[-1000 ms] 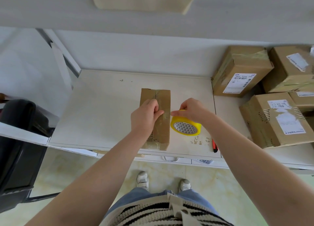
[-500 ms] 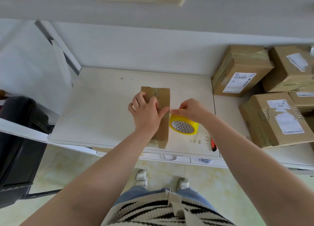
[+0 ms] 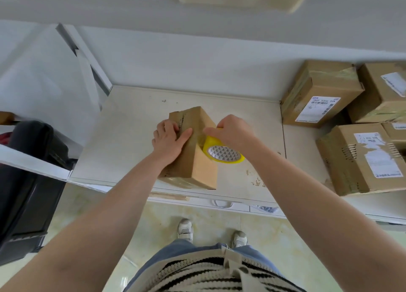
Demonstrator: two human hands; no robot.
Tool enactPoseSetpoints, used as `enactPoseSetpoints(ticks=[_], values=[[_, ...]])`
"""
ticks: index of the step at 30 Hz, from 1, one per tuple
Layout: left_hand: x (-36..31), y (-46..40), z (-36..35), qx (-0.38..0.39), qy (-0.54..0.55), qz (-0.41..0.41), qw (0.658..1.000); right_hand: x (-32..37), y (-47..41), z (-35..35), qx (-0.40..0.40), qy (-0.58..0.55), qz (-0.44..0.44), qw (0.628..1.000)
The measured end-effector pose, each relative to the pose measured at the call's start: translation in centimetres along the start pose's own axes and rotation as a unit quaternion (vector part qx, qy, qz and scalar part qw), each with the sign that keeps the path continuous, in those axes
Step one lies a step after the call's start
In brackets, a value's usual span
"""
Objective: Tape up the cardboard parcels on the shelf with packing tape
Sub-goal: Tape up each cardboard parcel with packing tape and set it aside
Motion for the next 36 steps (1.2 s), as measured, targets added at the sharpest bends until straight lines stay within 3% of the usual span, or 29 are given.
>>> enactPoseSetpoints(ticks=[7,13,16,20,24,29,36], values=[[2.3,-0.3,0.6,0.124,0.062,0.108,0.984,4.7,-0.2,-0.1,0.012,0.061,0.021,0.998],[2.6,0.2,0.9,0.15,0.19,0.113,0.964,5.0,0.4,0.6,0.075,0.0,0.083,0.994],[2.7,0.6,-1.0,0.179,0.271,0.117,0.938,5.1,0.8,1.6,0.062,0.037,0.111,0.991],[3.1,0.9,-3.4,0.173,0.367,0.135,0.904,2.5,1.0,2.2,0.025,0.202,0.04,0.978],[3.6,0.2,-3.6,0.204,0.38,0.125,0.894,0.2,1.1,1.3,0.006,0.165,0.006,0.986],[5.0,-1.0,-1.4,0.119,0.277,0.087,0.95,2.4,0.3,0.2,0.016,0.069,0.015,0.997],[3.0,-0.3,-2.7,0.075,0.247,0.058,0.964,3.7,0.0,-0.2,0.035,0.071,0.032,0.996]])
Point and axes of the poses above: each hand's wrist, its own y-axis away from the middle knuckle, its own z-axis out of the back of the hand, x = y × z, the point moved 7 cm from there along -y, towards the middle knuckle, and after that the axes turned 7 degrees about x, right-handed, at the moved point
